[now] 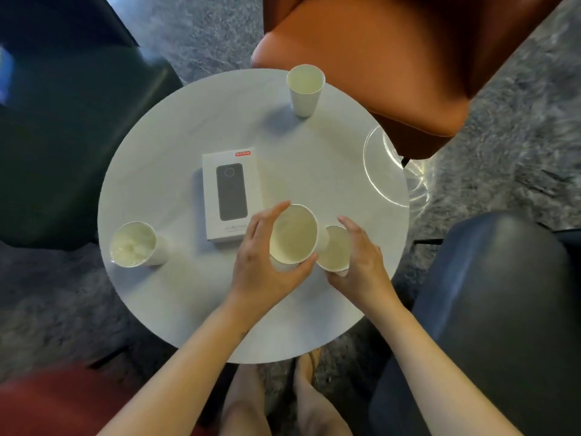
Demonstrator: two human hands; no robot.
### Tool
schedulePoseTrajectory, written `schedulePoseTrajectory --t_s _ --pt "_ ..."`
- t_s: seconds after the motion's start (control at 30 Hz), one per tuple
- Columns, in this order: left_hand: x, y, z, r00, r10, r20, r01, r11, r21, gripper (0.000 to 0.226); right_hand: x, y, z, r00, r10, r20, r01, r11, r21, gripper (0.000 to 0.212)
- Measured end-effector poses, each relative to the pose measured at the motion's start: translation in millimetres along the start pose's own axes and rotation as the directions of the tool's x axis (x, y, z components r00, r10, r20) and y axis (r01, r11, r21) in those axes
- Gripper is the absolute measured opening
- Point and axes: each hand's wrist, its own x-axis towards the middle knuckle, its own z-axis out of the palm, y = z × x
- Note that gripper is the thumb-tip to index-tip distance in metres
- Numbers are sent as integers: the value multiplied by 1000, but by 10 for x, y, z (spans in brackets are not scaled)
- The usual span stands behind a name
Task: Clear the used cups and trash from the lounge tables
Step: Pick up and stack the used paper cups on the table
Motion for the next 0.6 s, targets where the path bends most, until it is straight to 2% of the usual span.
schedulePoseTrajectory --t_s 0.1,0.23,0.37,0.43,0.53,0.6 --pt "44 105 49 996 81 23 -81 996 -25 73 22 -9 45 999 -28 -15 29 999 24 92" --pt "68 85 127 987 25 158 -23 1000 -15 74 57 -80 79 999 29 -32 -26 993 117 95" --pt "63 -36 176 958 3 287 -30 996 88 76 83 -201 65 998 -23 -62 36 976 214 91" --pt "62 -86 160 937 -17 348 -10 997 74 79 86 -270 60 999 -33 -40 44 953 300 91" --pt "120 -133 92 925 -78 372 88 996 -11 80 146 -375 66 997 -69 -19 71 931 357 93" --pt "228 -210 2 938 -113 327 120 993 0 80 273 -472 108 996 -88 0 83 934 346 92"
